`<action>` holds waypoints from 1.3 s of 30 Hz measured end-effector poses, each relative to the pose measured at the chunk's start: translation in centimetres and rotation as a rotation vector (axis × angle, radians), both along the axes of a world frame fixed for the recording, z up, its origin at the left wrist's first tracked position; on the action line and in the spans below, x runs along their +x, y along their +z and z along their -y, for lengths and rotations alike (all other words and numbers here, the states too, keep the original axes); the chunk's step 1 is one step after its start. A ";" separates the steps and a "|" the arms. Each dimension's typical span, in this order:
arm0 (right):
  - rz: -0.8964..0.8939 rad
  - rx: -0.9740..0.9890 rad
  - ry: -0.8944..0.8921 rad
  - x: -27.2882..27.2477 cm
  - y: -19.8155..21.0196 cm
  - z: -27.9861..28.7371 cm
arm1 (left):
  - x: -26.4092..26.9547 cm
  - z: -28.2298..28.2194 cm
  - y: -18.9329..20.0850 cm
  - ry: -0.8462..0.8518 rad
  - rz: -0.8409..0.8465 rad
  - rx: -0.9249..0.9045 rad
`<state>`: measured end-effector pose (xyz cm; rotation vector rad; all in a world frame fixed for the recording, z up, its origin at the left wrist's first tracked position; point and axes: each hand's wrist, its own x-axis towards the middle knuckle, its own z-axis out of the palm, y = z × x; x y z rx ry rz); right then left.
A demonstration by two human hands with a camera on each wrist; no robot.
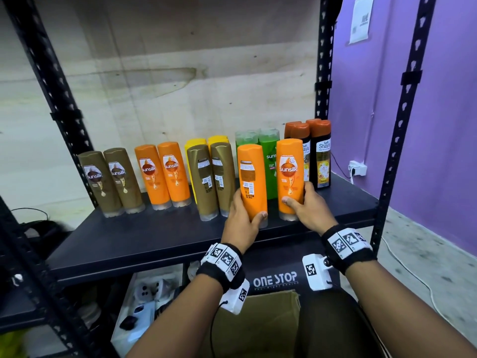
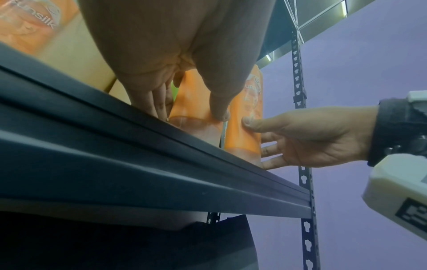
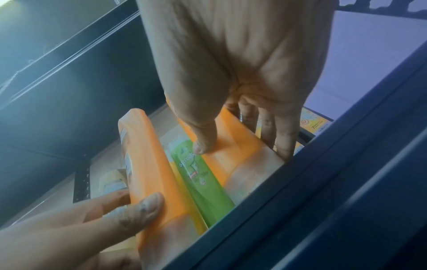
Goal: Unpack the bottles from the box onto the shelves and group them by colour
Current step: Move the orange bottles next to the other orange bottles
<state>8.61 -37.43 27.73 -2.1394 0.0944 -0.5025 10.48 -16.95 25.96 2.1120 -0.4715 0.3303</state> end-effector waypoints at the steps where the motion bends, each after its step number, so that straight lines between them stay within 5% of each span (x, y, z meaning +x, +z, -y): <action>1: 0.000 0.002 -0.003 -0.1 0.0 0.0 | 0.0 -0.1 0.0 -0.002 -0.002 0.002; 24: 0.255 0.387 0.022 3.0 -0.4 -1.8 | 3.0 2.9 1.7 0.038 0.110 -0.414; 39: 0.339 0.435 0.134 2.8 0.9 -12.3 | 2.1 -6.3 2.5 0.204 0.200 -0.458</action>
